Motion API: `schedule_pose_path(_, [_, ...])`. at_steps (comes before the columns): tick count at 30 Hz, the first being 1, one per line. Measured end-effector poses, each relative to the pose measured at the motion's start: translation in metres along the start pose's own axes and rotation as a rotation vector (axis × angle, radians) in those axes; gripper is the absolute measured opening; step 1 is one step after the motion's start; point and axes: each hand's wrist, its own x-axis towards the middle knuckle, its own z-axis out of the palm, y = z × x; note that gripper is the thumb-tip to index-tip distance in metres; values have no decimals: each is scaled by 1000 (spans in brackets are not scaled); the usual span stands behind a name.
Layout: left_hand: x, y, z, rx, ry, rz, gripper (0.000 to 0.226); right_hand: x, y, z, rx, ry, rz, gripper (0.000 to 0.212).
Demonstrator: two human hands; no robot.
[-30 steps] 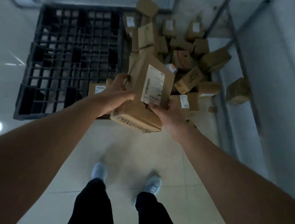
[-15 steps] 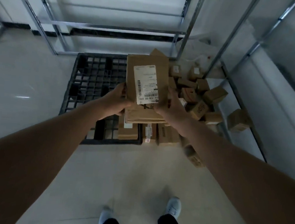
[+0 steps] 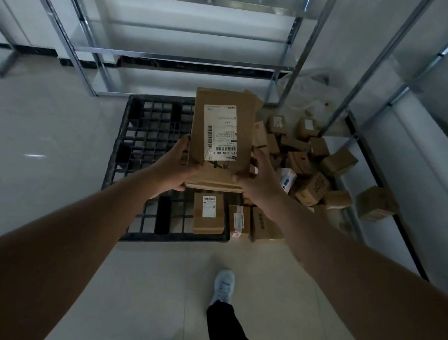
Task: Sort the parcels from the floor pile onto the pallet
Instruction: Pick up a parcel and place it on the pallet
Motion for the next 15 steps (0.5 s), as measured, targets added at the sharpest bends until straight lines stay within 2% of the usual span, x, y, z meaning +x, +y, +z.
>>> schedule_pose_path(6, [82,-2,-6,-25,36,-106,90,97,17,5,-64,-36,53,73])
schedule_pose_path(15, [208,-9,-5,9,49,-205,91,224,41,-4,-71,-173,223,72])
